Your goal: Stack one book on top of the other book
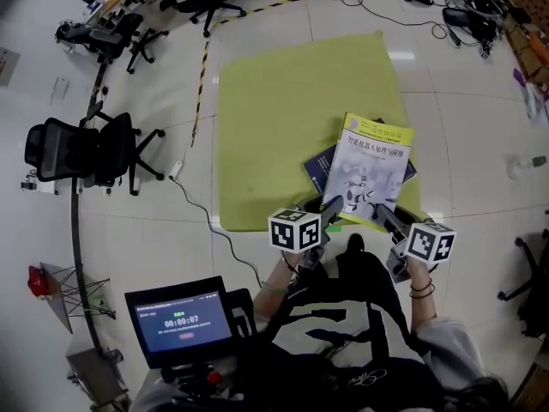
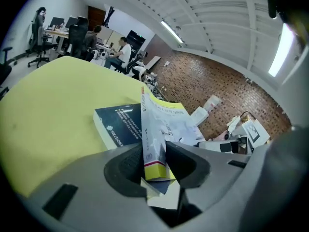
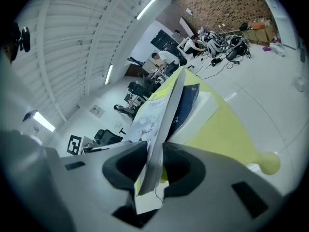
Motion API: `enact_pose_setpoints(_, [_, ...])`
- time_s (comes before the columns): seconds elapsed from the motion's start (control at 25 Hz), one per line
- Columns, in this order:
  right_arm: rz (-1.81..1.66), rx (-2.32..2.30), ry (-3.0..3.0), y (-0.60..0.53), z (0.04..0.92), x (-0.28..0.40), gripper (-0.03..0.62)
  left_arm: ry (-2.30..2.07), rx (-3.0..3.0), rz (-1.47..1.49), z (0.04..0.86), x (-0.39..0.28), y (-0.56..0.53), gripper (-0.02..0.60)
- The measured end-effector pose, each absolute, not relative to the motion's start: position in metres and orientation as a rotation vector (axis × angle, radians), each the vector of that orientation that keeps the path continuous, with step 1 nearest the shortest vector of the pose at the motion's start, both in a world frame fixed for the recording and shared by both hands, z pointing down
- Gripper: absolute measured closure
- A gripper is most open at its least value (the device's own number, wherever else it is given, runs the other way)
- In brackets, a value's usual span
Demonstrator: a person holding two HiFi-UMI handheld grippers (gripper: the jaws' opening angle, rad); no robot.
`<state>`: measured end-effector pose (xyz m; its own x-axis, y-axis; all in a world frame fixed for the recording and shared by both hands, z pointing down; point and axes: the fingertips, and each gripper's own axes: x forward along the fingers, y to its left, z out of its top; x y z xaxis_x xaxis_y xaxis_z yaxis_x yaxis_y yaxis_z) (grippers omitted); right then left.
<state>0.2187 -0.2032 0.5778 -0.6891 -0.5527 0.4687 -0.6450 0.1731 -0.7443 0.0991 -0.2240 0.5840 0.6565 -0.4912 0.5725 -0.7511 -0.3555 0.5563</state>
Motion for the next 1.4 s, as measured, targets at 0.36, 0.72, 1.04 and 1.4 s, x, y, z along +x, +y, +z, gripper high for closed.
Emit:
enact_pose_setpoints(0.36, [1.624, 1.204, -2.255, -0.201, 0.603, 0.229, 0.463, -1.157, 1.938, 0.435, 0.590, 0.090, -0.223, 0.425])
enact_pose_setpoints(0.72, [1.516, 1.361, -2.217, -0.190, 0.603, 0.272, 0.449, -1.374, 1.893, 0.347, 0.566, 0.036, -0.212, 0.426])
enact_pose_setpoints(1.04, [1.390, 1.571, -2.336, -0.167, 0.542, 0.268, 0.500, -1.291, 2.020, 0.248, 0.525, 0.039, -0.180, 0.430])
enact_pose_setpoints(1.4, [1.365, 1.544, -2.503, -0.089, 0.498, 0.179, 0.561, -1.223, 2.116, 0.247, 0.503, 0.012, -0.085, 0.577])
